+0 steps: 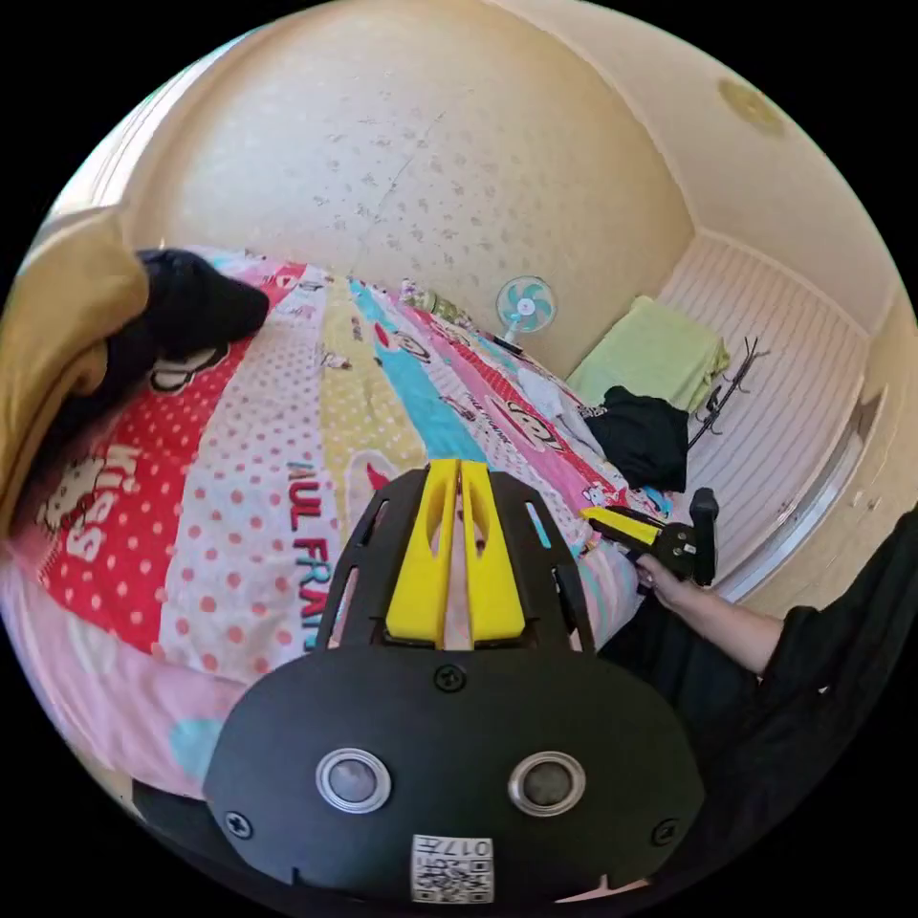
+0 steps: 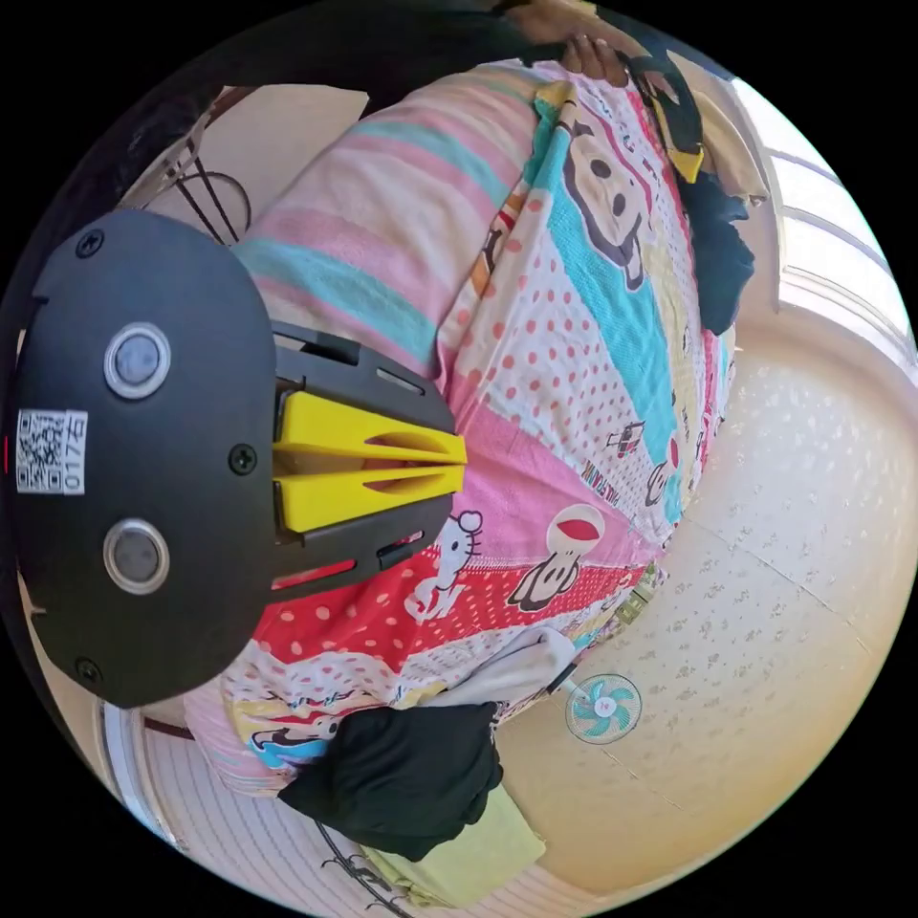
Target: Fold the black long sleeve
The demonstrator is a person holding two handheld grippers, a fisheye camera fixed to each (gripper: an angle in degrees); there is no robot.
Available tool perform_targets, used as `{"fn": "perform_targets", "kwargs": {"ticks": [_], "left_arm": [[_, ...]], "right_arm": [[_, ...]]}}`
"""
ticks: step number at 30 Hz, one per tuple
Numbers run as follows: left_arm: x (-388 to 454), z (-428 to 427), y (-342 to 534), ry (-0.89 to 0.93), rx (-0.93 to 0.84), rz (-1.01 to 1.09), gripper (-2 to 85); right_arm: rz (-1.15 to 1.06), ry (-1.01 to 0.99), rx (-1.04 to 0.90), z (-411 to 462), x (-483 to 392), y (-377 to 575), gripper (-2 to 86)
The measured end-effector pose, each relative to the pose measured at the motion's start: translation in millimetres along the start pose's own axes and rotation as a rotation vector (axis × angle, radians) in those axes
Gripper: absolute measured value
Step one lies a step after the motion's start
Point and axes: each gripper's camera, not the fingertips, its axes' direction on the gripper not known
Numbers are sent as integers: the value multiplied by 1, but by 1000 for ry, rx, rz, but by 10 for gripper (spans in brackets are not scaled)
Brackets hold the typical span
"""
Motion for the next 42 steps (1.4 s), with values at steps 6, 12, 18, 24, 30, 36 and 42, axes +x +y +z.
{"fn": "perform_targets", "kwargs": {"ticks": [6,12,18,24,30,36,42], "left_arm": [[25,126,-3,-196,-360,22,-9],[17,147,-4,-113,-354,-21,-10],[8,167,-8,-58,-354,-58,-10],[13,181,-15,-92,-351,-33,-9],[3,187,-24,-69,-349,-49,-9],[-9,184,-34,-43,-337,-62,-5],[-38,171,-43,48,-306,-135,20]], "right_arm": [[62,-442,65,-37,83,19,18],[326,-11,230,-118,239,68,68],[663,283,65,-130,411,81,118],[714,-224,221,-108,413,61,54],[-57,-778,440,-148,188,-3,47],[-217,-969,345,-123,70,32,81],[156,-1051,347,-75,124,56,76]]}}
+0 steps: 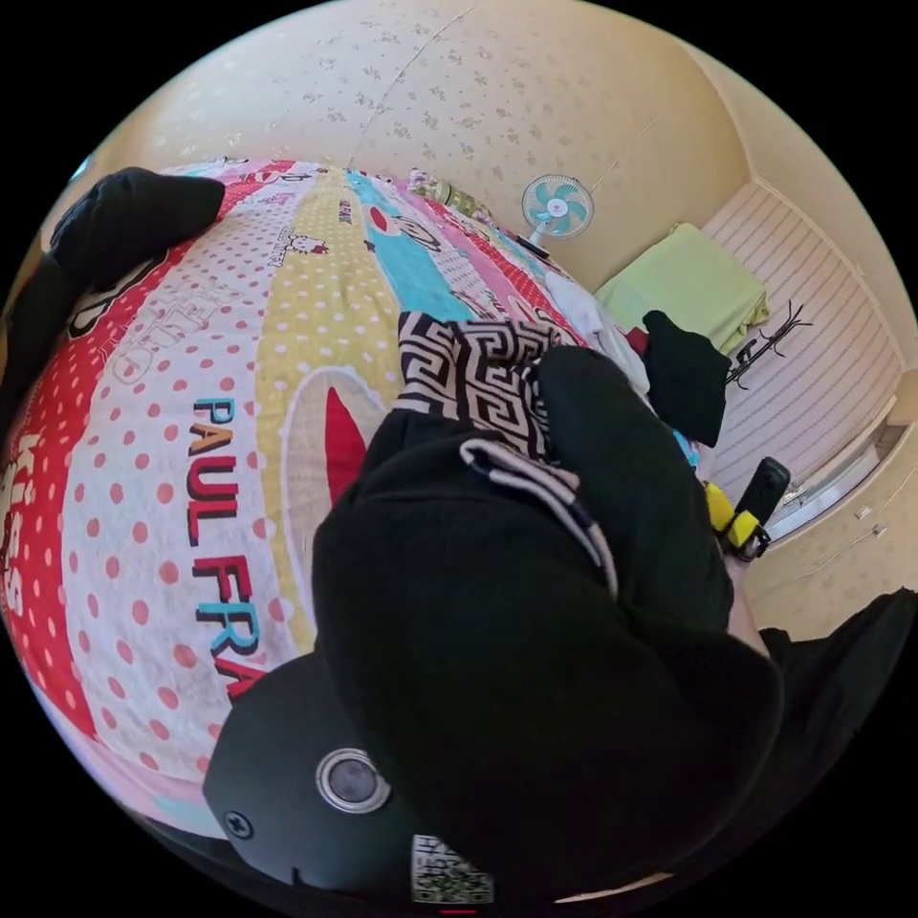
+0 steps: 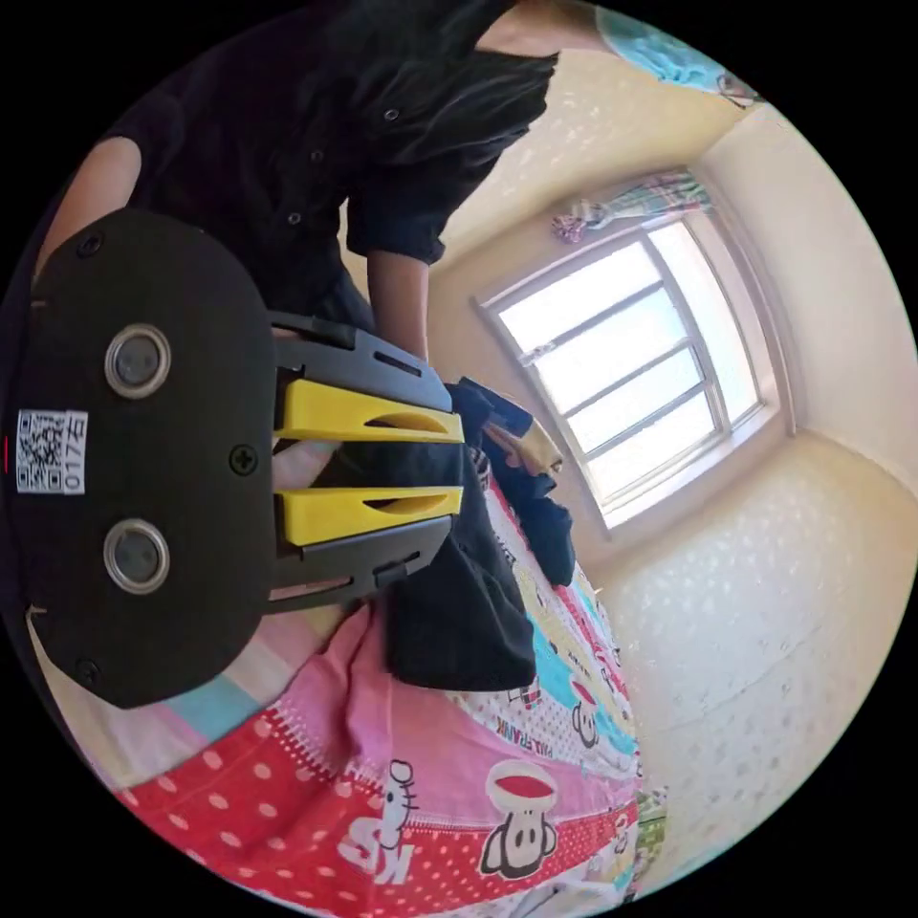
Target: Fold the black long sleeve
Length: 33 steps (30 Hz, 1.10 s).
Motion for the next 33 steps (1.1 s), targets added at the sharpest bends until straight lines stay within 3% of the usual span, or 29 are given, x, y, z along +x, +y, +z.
{"fn": "perform_targets", "kwargs": {"ticks": [4,7,12,14,16,18,19,20,24,26,27,30,31,33], "left_arm": [[-2,-14,-5,-42,1,-13,21],[-20,-39,3,18,43,-140,15],[-57,-118,86,141,420,-381,16],[-81,-154,122,271,588,-452,45],[-105,-168,132,441,639,-520,57],[-124,-170,125,603,581,-559,94],[-128,-165,113,650,445,-572,111],[-123,-156,99,641,283,-549,121],[-85,-153,86,514,126,-414,84],[-69,-170,92,451,197,-380,38],[-65,-176,93,459,223,-365,36],[-50,-213,89,595,344,-262,12],[-48,-234,91,684,458,-235,2],[-49,-265,98,796,613,-240,-4]], "right_arm": [[6,91,-95,17,0,-3,68],[-43,208,-162,18,-12,-11,48],[-32,149,-244,6,1,-16,29],[12,87,-221,2,13,-16,28],[28,43,-206,-1,21,-16,29],[7,9,-198,-4,24,-19,35],[4,7,-197,-5,24,-20,37],[2,14,-190,-7,24,-23,45],[-38,28,-98,-26,13,-30,87],[-35,99,-109,-25,7,-33,93],[4,196,-208,-11,6,-36,82],[116,269,-328,-4,4,-42,45],[132,270,-357,-8,2,-45,41],[116,156,-568,-21,-12,-56,29]]}}
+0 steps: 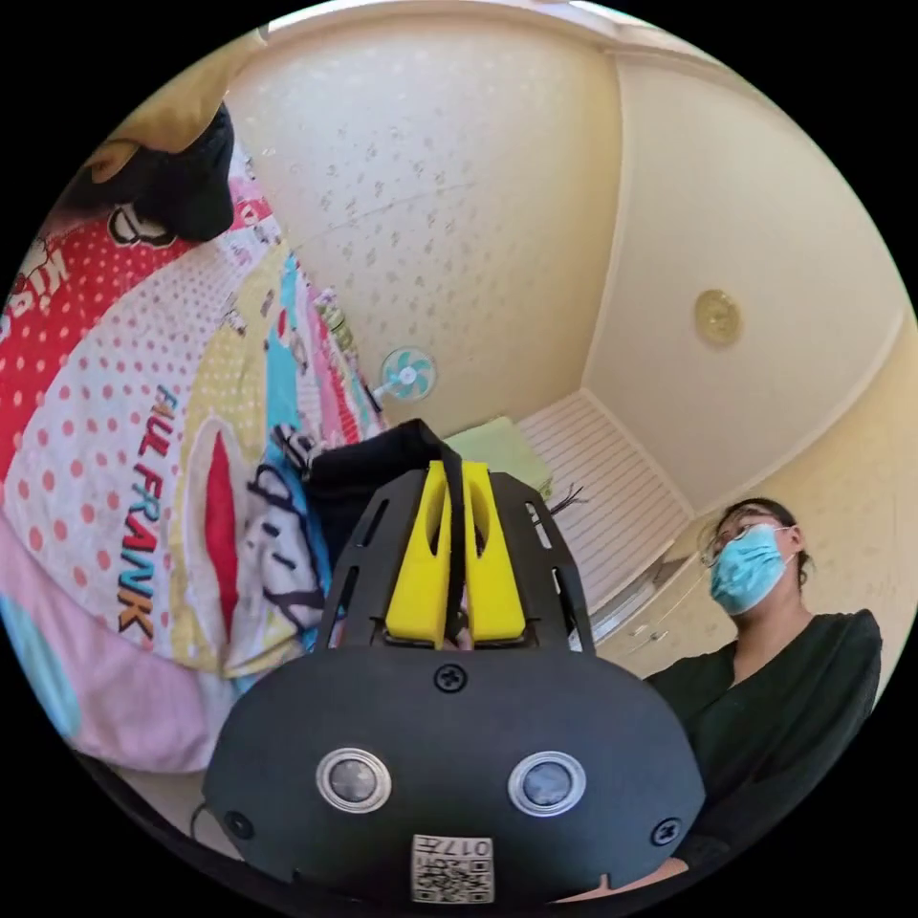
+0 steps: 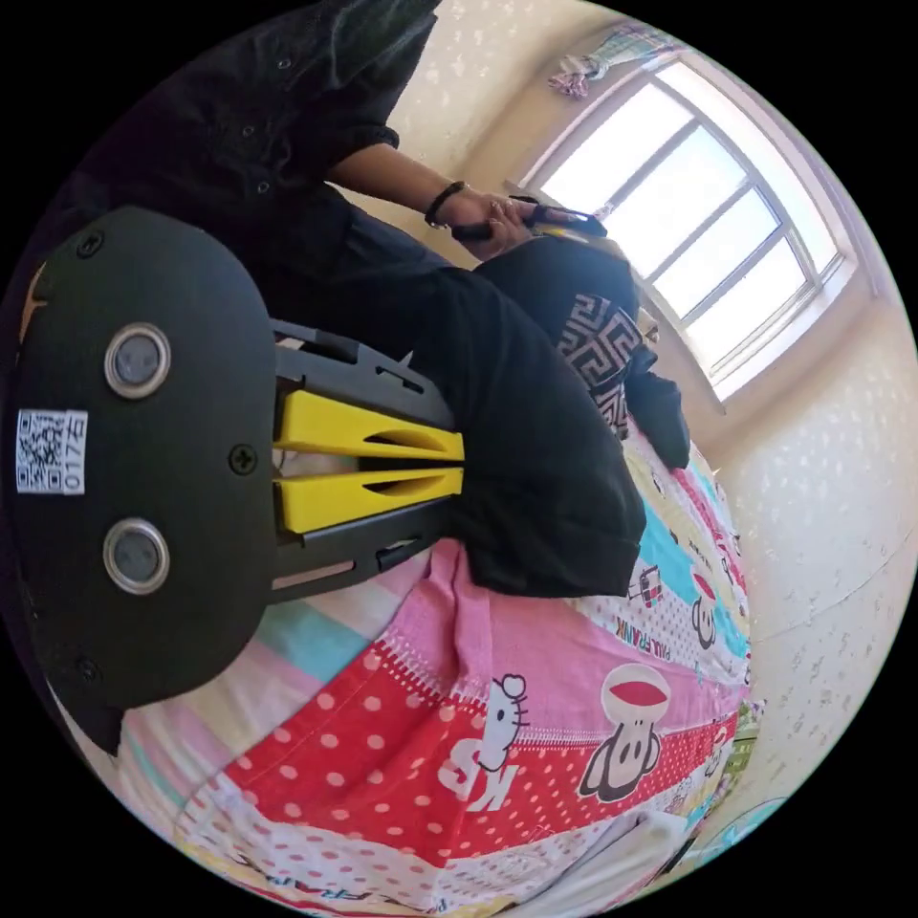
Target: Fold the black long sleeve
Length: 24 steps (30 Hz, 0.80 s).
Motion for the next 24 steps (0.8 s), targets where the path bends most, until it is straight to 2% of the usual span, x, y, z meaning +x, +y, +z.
{"fn": "perform_targets", "kwargs": {"ticks": [3,5,7,9,10,11,12,14,16,18,20,21,23,24], "left_arm": [[39,-20,-6,0,27,87,-8],[64,-34,0,31,25,126,-9],[74,-45,9,95,61,123,-9],[77,-56,16,212,120,94,-9],[79,-60,20,317,152,81,-9],[85,-63,22,421,176,87,-9],[90,-64,24,459,184,95,-9],[122,-65,27,481,160,152,-9],[151,-60,29,461,109,212,-9],[180,-50,31,486,54,274,-10],[215,-30,32,580,-56,323,-10],[222,-25,33,623,-89,328,-10],[242,-1,35,840,-217,306,-10],[246,2,37,880,-220,305,-10]], "right_arm": [[-227,-242,-275,-9,-24,22,24],[-365,-303,-220,-28,-33,40,24],[-473,-412,-36,-57,-29,58,26],[-601,-612,289,-105,-10,80,36],[-627,-655,386,-117,-4,86,42],[-639,-714,588,-137,10,97,53],[-582,-723,774,-150,24,104,71],[-428,-648,906,-153,40,105,98],[-338,-499,820,-141,40,90,132],[-328,-261,639,-109,25,61,165],[-343,-167,595,-87,12,41,175],[-311,-171,616,-74,10,29,178],[-206,-236,608,-52,17,9,179],[-105,-274,509,-32,27,-7,178]]}}
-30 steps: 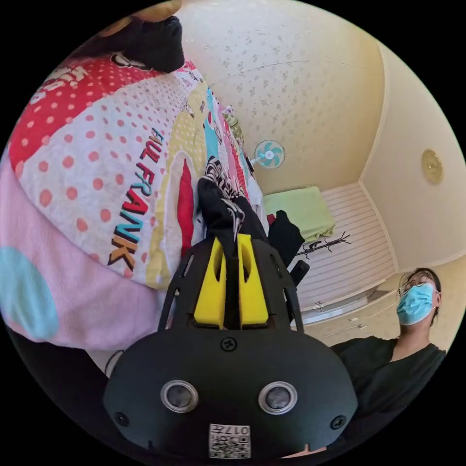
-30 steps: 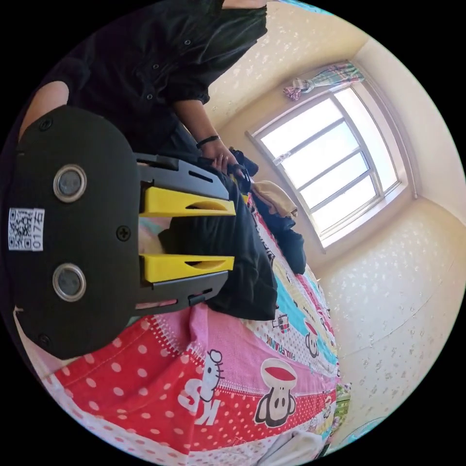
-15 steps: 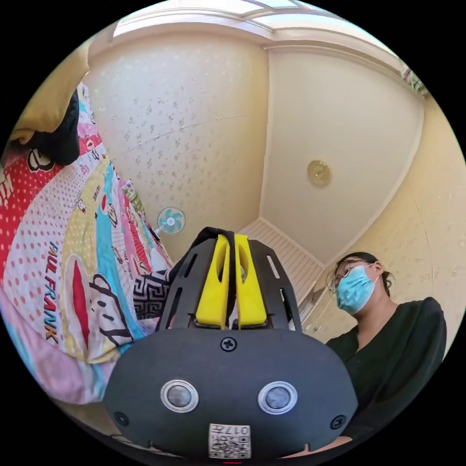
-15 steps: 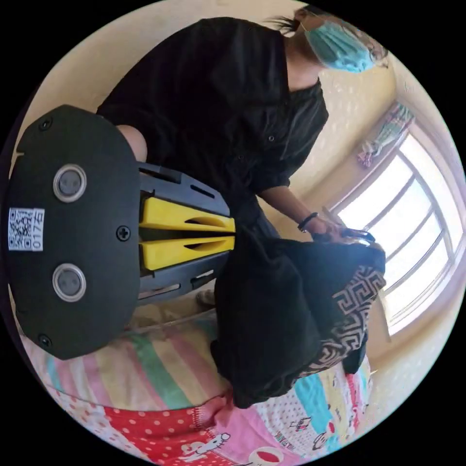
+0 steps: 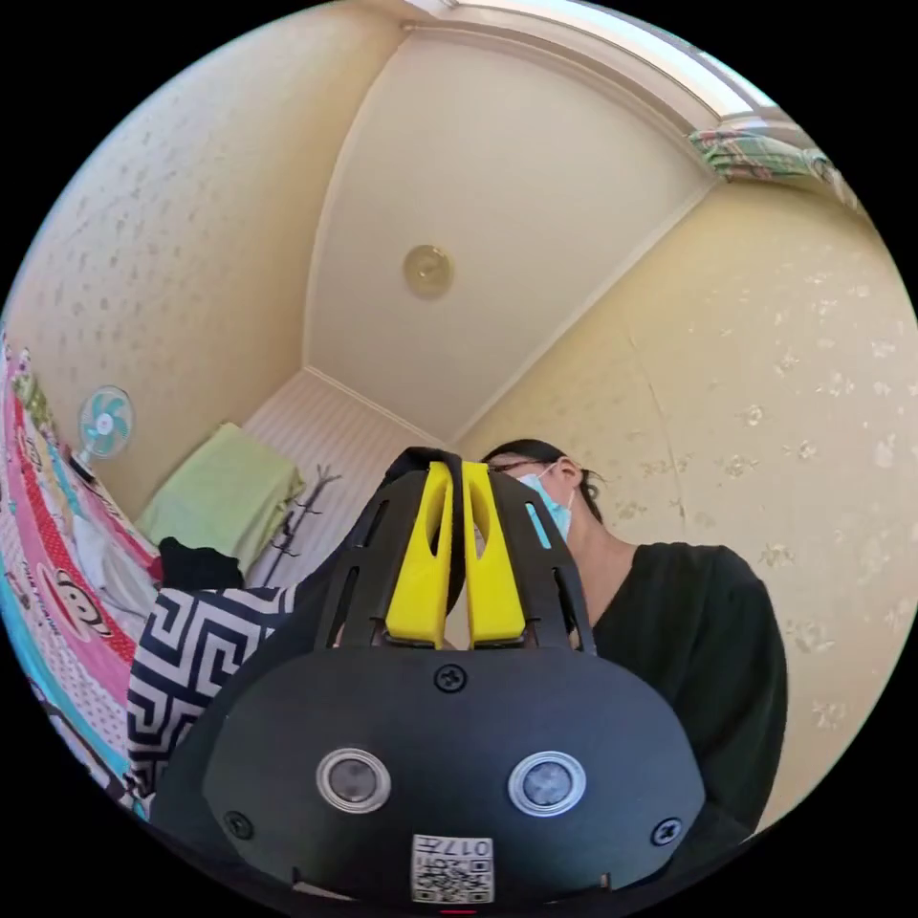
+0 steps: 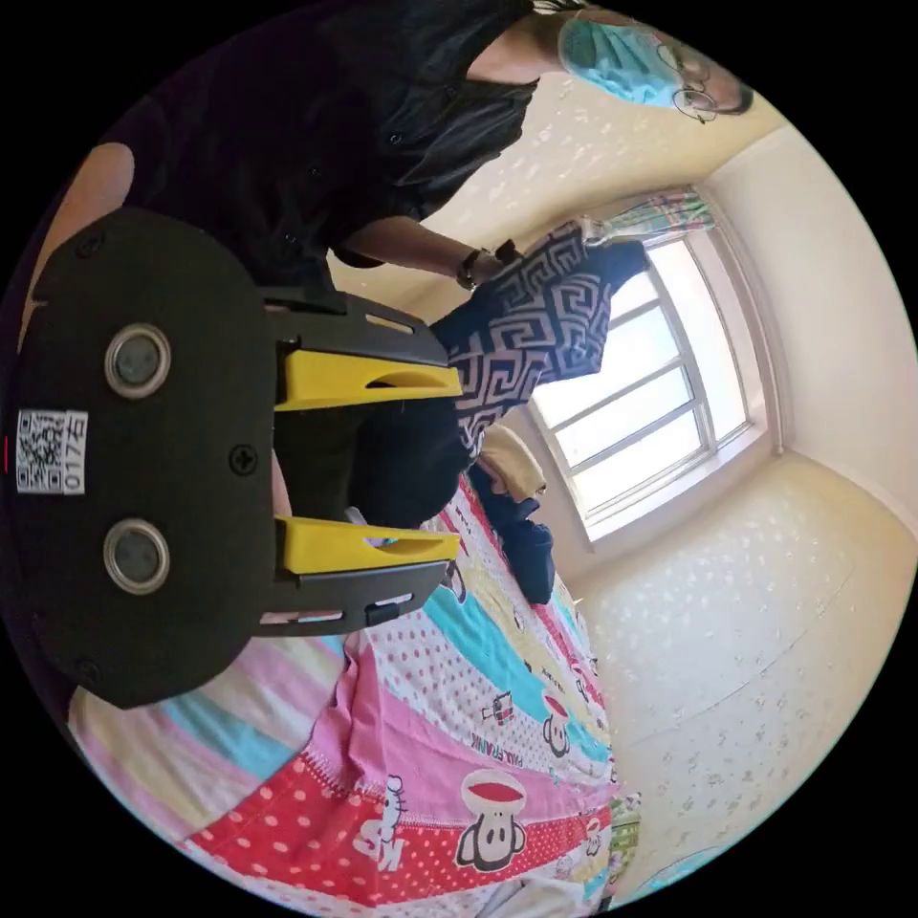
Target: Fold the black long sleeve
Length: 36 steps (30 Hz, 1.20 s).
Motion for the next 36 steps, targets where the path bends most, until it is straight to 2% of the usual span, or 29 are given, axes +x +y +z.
{"fn": "perform_targets", "kwargs": {"ticks": [1,3,5,6,8,10,12,13,15,16,17,18,19,21,22,24,26,27,29,32,36], "left_arm": [[5,9,1,42,17,25,-10],[14,21,1,34,20,53,-10],[28,34,0,-72,-29,97,-10],[31,36,0,-99,-40,107,-10],[44,36,-2,-141,-43,135,-10],[61,29,-6,-132,-19,179,-10],[83,18,-10,-163,1,237,-10],[97,12,-11,-223,11,265,-10],[113,5,-13,-374,19,274,-10],[120,4,-15,-518,6,275,-10],[121,8,-19,-681,-19,286,-9],[119,11,-23,-764,-35,291,-9],[106,19,-32,-906,-79,293,-9],[69,31,-52,-1005,-130,313,-9],[35,33,-66,-1040,-116,300,-8],[-29,25,-87,-1168,-43,209,-5],[-125,7,-104,-1365,-27,94,11],[-149,1,-106,-1398,-36,46,19],[-219,-28,-98,-1462,-46,-136,70],[-253,-48,-61,-1557,-60,-174,115],[-255,-59,0,-1654,-93,-139,124]], "right_arm": [[28,-31,-65,12,6,-1,177],[38,-296,-346,56,16,-1,165],[19,-551,-447,76,15,2,107],[13,-648,-428,75,13,3,71],[7,-649,-370,57,12,-3,47],[-19,-587,-274,16,10,-15,41],[-82,-483,9,-64,-3,-27,36],[-97,-455,88,-84,-10,-29,35],[-186,-261,364,-156,-52,-36,33],[-216,-176,424,-169,-66,-38,33],[-270,12,509,-188,-96,-46,32],[-300,184,535,-196,-121,-64,33],[-309,252,530,-197,-130,-77,33],[-304,453,488,-188,-145,-136,35],[-291,506,481,-183,-144,-152,36],[-206,735,438,-153,-119,-210,44],[-102,805,342,-127,-85,-243,61],[-3,812,259,-110,-59,-254,83],[59,797,176,-86,-32,-250,118],[101,788,105,-54,-14,-207,139],[130,686,-7,-15,-5,-116,142]]}}
